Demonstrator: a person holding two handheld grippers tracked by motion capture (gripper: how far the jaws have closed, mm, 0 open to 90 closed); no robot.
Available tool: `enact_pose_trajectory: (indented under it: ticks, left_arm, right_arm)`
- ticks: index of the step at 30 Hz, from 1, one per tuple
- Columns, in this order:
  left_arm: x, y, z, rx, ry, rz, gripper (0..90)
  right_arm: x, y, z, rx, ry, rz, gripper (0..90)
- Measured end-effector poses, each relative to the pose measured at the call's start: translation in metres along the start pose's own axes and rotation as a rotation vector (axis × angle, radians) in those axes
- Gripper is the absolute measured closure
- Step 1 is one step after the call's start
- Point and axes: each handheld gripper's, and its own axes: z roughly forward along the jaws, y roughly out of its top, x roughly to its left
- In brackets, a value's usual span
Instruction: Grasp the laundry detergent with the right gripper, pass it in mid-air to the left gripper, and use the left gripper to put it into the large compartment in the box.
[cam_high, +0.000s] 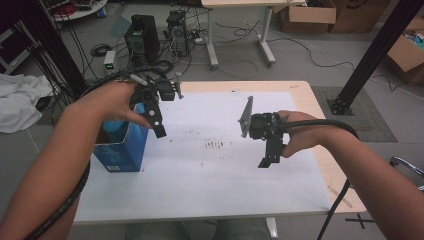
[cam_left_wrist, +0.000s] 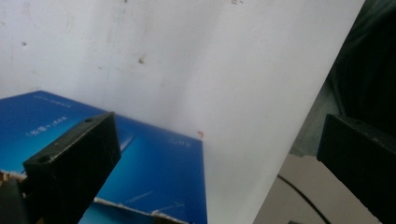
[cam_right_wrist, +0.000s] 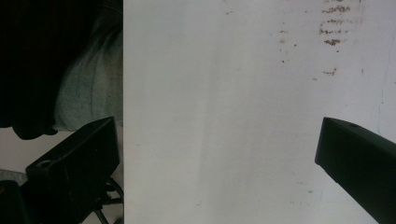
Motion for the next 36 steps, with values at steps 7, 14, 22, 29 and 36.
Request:
enact_pose_trajectory:
  ticks: [7,14,22,29,36]
  left_arm:
    - [-0.018,0.015,0.002,-0.032,-0.036,0.113,0.1]
    - [-0.028,0.023,0.009,-0.010,-0.040,0.175,0.1]
    - [-0.027,0.023,0.008,-0.016,-0.035,0.195,0.1]
    - [-0.026,0.025,0.006,-0.022,-0.038,0.205,0.1]
    - [-0.025,0.027,0.005,-0.031,-0.032,0.211,0.1]
  right_arm:
    - [-0.004,-0.001,-0.003,0.003,0.001,0.007,0.0]
    - [-0.005,0.001,-0.006,0.020,-0.004,0.011,0.0]
    - [-0.008,0.005,-0.005,0.026,0.001,0.016,0.0]
    - [-0.010,0.004,-0.005,0.020,0.001,0.023,0.0]
    - [-0.012,0.001,-0.005,0.022,-0.001,0.027,0.0]
